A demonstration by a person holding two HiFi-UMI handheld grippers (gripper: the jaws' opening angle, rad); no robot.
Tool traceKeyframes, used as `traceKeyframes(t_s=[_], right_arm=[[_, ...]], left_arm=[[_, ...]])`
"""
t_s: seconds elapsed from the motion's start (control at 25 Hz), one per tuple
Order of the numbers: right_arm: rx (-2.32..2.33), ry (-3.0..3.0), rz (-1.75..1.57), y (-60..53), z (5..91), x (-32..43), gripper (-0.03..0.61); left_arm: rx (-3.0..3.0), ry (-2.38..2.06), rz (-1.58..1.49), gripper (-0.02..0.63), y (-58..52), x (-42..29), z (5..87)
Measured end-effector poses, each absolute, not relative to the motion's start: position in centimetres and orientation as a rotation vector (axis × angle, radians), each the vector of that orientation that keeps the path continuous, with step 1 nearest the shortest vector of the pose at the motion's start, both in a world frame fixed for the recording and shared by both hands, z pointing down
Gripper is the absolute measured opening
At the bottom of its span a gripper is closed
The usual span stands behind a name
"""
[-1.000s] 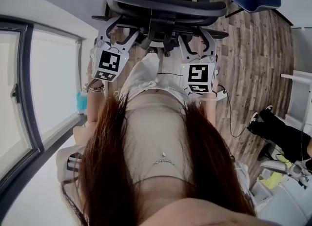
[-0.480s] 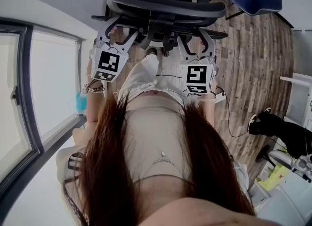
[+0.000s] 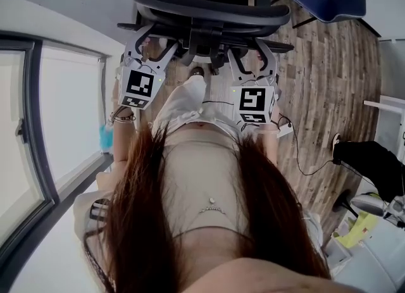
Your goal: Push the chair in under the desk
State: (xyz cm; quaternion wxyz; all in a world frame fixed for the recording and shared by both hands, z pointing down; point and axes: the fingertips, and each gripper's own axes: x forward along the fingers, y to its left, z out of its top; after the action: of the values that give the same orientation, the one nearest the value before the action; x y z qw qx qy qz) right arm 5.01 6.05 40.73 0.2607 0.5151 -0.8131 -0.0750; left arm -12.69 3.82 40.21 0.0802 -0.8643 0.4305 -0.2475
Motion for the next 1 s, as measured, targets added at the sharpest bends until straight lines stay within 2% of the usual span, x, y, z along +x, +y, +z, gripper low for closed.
traceKeyframes(t_s=[0.32,1.0], right_arm=[[1.376,-2.203,-0.174,2.2,40.4,5.1,0.249],[1.365,-2.237,-0.207,1.1,40.3,5.0,0.249]], left_arm=[[-2.599,1.294,-0.76,0.269,0.0,-12.5,39.8],[-2.592,1.313,-0.747,0.272,-0.9,-12.4,40.0]])
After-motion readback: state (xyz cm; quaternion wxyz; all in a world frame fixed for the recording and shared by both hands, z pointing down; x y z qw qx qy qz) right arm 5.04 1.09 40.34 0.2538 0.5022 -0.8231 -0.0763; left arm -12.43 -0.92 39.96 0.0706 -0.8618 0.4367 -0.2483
